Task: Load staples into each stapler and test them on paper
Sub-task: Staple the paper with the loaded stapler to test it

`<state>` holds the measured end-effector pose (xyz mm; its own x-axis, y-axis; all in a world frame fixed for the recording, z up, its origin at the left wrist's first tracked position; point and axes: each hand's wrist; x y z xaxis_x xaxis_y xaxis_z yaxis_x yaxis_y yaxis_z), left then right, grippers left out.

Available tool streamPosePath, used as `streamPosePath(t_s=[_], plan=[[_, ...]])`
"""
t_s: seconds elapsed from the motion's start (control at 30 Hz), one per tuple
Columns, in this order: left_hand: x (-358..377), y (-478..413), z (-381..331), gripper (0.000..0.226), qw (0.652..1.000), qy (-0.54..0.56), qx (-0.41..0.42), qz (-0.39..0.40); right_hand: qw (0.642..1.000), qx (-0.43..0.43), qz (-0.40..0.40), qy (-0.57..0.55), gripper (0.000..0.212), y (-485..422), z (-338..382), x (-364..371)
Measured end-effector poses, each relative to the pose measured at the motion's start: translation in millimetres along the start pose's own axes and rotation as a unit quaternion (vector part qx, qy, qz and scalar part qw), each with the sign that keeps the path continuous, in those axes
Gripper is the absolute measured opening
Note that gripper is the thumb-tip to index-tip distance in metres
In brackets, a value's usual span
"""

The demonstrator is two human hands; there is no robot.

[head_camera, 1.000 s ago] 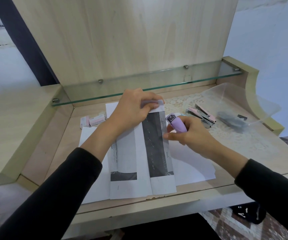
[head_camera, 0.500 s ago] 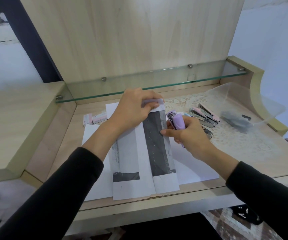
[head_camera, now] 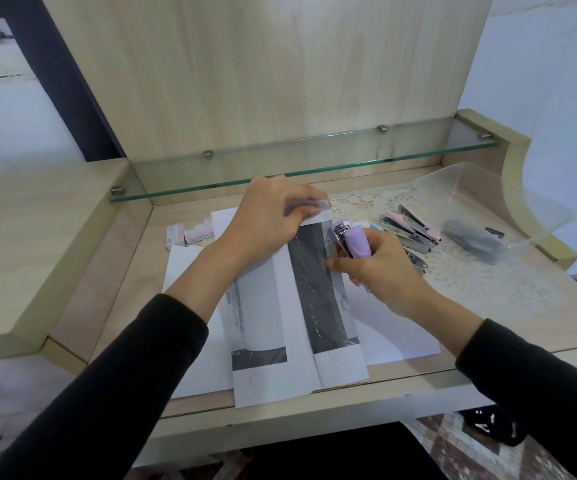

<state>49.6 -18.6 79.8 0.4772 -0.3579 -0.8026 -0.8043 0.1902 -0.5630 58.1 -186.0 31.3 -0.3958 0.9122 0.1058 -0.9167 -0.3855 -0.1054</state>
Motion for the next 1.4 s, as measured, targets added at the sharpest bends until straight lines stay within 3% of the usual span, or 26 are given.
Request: streamPosePath(t_s=[0.2, 0.3, 0.47, 1.07, 1.4], plan=[[-1.2, 0.1, 0.5, 0.02, 1.0, -0.002, 0.003, -0.012, 0.998, 0.021, 0.048, 0.022, 0.023, 2.4, 7.4, -7.1], [-6.6, -0.5, 2.6, 0.02, 1.0, -0.019, 0.006, -0.02, 0.99, 0.045, 0.089, 0.1, 0.037, 5.0, 12.2, -18.5], [-11.6, -0.7, 5.8, 0.021, 0.999, -0.026, 0.026, -0.036, 0.974, 0.049, 0.15, 0.163, 0.025, 9.9, 15.5, -29.7], [-12.4, 5.5, -2.0, 0.021, 0.998, -0.043, 0.043, -0.033, 0.947, 0.0, 0.177, 0.269, 0.019, 3.4, 22.3, -16.6], [-14.3, 5.1, -3.2, 0.021, 0.997, -0.048, 0.04, -0.033, 0.945, -0.025, 0.176, 0.274, 0.031, 2.0, 17.7, -14.1]])
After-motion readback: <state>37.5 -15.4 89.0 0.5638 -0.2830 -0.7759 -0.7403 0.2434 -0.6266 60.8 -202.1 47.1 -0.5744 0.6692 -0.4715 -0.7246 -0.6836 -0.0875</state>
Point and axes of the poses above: each hand's wrist, its own y-axis away from the middle knuckle, its own x-axis out of the palm, z = x × y, and after that the axes turned 13 degrees about -y, right-handed
